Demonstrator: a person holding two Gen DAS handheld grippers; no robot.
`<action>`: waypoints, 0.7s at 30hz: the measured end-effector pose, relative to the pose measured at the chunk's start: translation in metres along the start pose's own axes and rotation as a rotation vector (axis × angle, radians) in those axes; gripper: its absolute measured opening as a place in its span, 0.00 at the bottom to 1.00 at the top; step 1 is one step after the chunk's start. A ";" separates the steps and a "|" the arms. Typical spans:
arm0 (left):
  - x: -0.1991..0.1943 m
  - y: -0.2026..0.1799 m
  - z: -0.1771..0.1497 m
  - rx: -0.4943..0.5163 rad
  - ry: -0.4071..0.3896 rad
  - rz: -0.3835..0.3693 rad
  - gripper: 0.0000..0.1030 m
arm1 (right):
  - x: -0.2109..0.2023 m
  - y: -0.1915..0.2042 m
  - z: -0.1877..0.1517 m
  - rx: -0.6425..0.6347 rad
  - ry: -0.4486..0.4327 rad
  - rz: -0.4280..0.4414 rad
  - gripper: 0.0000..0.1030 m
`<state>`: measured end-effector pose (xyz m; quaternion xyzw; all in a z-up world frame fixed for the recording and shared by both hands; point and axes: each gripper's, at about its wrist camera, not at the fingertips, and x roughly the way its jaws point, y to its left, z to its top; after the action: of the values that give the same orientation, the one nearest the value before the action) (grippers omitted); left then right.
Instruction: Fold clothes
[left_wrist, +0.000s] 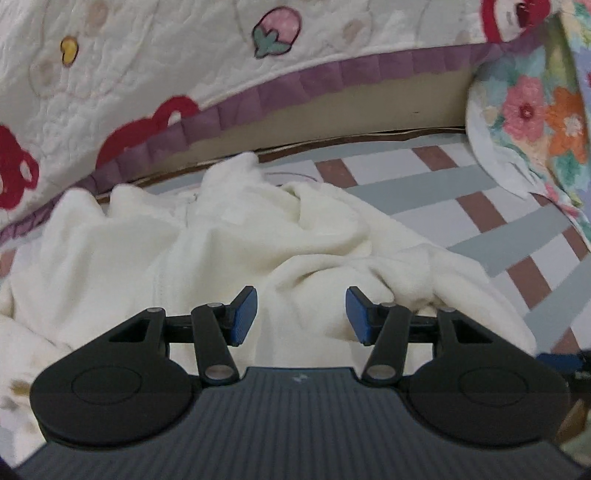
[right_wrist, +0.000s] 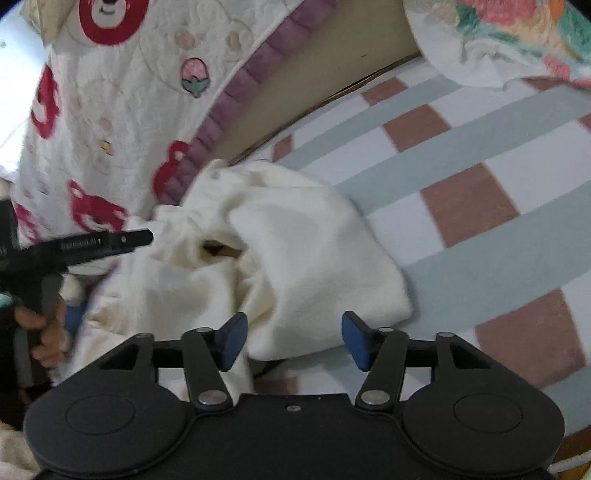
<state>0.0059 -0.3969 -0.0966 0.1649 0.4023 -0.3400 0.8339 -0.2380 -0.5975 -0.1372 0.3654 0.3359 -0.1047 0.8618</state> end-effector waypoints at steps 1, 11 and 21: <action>0.003 0.002 -0.003 -0.015 -0.006 0.010 0.51 | 0.005 0.002 -0.001 -0.017 -0.008 -0.032 0.61; -0.016 0.032 -0.011 -0.044 -0.101 0.069 0.50 | 0.021 0.019 0.034 -0.248 -0.200 -0.182 0.08; -0.001 0.000 0.000 -0.043 -0.058 -0.090 0.51 | -0.030 0.055 0.115 -0.877 -0.459 -0.648 0.67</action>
<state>0.0057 -0.3966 -0.0959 0.1187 0.3921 -0.3729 0.8326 -0.1790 -0.6410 -0.0285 -0.1784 0.2475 -0.2903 0.9070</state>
